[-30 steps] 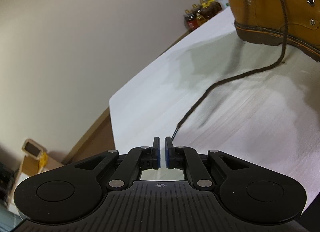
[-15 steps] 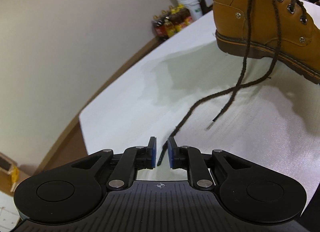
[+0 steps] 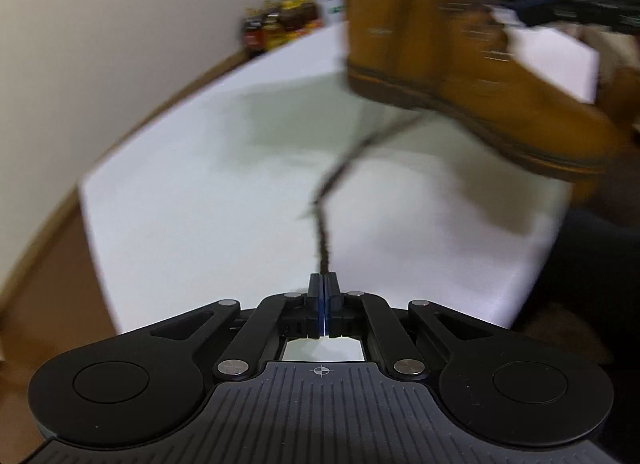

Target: Lace up shoes with both hands

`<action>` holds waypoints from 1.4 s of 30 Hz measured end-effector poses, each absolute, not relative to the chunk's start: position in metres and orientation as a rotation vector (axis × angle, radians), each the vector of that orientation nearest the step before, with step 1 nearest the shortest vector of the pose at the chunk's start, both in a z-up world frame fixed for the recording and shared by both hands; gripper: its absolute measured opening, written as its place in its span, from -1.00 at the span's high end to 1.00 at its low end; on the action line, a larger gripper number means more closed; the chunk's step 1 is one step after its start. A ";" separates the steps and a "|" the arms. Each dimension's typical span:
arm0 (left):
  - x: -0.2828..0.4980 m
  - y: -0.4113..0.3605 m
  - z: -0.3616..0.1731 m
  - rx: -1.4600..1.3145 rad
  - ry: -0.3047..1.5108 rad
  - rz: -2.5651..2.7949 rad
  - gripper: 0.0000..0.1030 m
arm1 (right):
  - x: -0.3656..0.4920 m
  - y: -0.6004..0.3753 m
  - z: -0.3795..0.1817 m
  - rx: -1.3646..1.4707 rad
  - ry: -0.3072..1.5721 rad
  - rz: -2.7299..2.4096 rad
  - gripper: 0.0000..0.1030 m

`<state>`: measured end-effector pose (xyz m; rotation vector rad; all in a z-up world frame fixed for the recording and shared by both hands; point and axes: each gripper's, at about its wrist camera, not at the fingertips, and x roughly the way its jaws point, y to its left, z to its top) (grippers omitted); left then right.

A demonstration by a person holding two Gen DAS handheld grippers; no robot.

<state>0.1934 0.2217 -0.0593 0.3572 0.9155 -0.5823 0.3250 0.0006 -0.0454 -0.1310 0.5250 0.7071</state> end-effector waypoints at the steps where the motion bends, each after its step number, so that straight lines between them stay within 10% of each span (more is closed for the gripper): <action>1: 0.184 0.219 -0.058 0.330 0.913 -0.613 1.00 | 0.324 0.000 -0.045 -0.121 0.526 0.712 0.83; 21: 0.056 0.149 -0.036 0.049 0.541 -0.588 1.00 | 0.312 -0.054 -0.137 0.810 1.056 0.924 0.58; 42: 0.039 0.122 -0.039 0.131 0.520 -0.640 0.99 | 0.313 -0.065 -0.133 0.776 1.045 1.039 0.94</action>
